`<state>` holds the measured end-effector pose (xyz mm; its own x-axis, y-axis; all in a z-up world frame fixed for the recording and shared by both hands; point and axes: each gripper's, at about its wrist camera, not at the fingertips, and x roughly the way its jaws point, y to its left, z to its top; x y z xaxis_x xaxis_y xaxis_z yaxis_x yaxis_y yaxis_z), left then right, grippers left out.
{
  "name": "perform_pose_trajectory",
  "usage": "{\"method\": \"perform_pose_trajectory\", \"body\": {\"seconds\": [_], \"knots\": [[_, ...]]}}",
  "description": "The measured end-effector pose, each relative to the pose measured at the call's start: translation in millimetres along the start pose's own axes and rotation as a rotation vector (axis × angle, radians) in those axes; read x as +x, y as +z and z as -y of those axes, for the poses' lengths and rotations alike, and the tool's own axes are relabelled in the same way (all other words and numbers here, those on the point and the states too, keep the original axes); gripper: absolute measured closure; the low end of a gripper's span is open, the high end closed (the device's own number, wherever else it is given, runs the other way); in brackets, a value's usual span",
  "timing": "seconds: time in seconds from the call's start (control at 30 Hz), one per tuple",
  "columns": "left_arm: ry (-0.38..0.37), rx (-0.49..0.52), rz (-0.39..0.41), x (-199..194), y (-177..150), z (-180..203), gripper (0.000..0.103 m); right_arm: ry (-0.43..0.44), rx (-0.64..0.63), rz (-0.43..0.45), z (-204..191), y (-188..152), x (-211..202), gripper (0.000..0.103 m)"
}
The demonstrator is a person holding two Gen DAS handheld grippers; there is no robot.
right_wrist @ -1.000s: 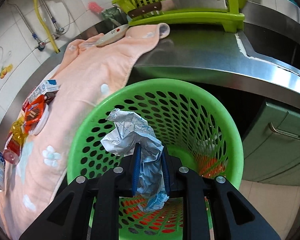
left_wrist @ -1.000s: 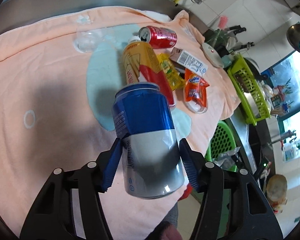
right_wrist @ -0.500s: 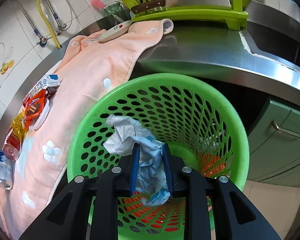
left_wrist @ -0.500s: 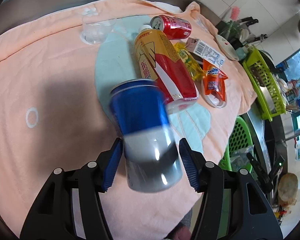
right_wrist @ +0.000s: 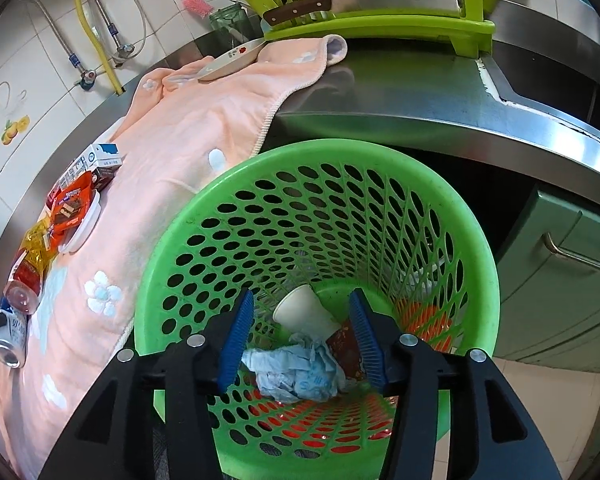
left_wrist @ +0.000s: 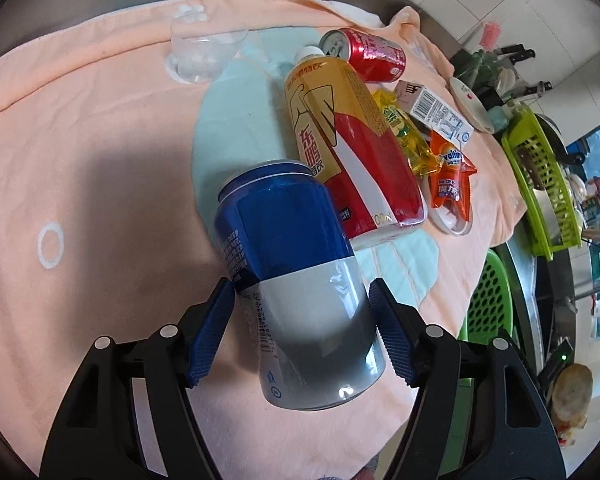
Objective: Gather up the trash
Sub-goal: 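Lower the foil into the green basket and open the right tool, then carry the blue can over the green basket with the left tool and release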
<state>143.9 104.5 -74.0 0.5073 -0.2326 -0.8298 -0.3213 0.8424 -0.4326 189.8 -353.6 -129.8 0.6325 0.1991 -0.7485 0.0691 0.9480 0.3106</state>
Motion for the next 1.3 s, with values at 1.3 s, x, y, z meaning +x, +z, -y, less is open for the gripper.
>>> {"method": "perform_pose_trajectory", "body": {"seconds": [1.3], "knots": [[-0.373,0.545,-0.228,96.4,-57.6,296.3,0.048,0.072,0.051,0.143,21.8,-9.5,-74.4,0.048]]}}
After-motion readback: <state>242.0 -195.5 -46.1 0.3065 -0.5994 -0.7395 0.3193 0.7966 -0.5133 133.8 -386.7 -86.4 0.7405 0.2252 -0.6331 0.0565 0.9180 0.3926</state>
